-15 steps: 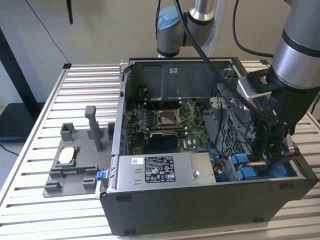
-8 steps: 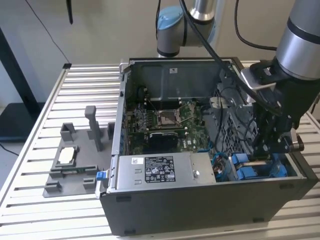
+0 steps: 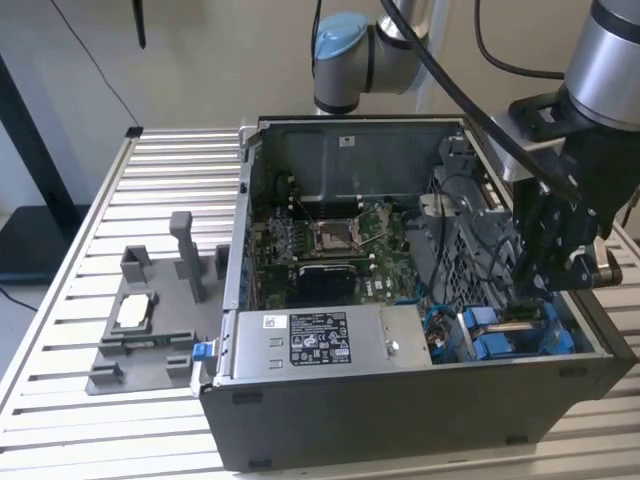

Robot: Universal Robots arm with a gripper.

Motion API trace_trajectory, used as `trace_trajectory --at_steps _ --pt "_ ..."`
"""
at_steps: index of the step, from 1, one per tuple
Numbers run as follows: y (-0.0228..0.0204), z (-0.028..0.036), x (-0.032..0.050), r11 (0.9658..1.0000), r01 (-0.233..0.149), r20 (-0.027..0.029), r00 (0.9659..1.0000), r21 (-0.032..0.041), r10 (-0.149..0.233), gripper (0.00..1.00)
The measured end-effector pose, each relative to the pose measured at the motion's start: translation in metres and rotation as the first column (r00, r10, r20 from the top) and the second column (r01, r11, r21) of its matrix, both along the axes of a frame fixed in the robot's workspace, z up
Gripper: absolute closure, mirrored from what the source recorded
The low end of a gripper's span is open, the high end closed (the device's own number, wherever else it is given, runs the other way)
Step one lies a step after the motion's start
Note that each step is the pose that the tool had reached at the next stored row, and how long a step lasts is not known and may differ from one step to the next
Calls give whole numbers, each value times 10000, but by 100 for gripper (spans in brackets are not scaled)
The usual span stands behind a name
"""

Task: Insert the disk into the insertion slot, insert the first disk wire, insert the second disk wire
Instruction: 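Insert the second disk wire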

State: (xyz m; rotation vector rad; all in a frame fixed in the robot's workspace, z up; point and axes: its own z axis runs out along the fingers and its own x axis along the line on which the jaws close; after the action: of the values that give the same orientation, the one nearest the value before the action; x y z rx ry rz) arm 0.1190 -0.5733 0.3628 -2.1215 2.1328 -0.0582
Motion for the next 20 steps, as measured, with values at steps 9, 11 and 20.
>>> trace_trajectory --at_steps 9,11,20 --pt "0 134 1 10000 0 -7 10000 2 0 76" --pt "0 149 18 10000 -1 -50 10000 1 1 76" --pt "1 301 55 10000 0 -350 9994 -1 0 76"
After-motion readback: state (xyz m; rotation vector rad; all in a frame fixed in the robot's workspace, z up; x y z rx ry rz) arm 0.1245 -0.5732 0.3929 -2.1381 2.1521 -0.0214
